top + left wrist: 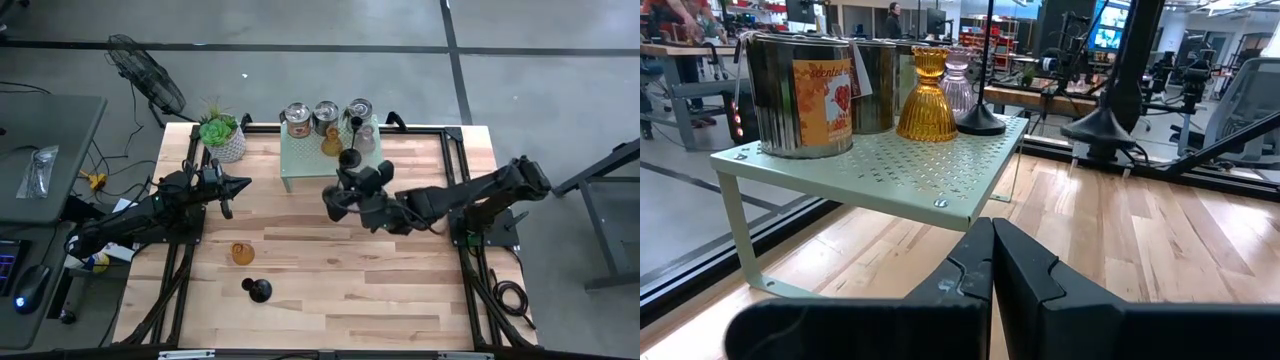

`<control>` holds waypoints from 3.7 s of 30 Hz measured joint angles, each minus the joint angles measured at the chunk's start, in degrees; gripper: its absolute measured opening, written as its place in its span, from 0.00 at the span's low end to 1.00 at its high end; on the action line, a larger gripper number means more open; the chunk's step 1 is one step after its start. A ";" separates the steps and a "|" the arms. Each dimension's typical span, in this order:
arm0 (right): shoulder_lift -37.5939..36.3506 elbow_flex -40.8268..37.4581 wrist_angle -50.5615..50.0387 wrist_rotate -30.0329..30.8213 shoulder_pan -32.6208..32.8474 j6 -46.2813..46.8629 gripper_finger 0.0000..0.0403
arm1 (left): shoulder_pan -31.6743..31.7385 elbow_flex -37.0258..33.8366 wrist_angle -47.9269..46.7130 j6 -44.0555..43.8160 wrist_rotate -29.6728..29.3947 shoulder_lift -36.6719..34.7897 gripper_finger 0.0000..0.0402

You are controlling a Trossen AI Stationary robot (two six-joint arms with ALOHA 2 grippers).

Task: Pick & Place candle stick holders
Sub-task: Put the right black candle holder on the shelf

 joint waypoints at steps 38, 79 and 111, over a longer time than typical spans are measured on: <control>14.82 13.73 -0.51 10.54 -9.85 1.24 0.01 | 0.01 0.01 0.00 0.00 0.02 -0.01 0.00; 14.75 13.79 -6.12 4.67 -14.46 6.88 0.02 | 0.02 0.02 0.00 0.01 0.02 -0.01 0.00; 14.73 13.77 -6.65 4.40 -15.23 6.85 0.21 | 0.00 0.02 0.00 0.00 0.00 -0.01 0.00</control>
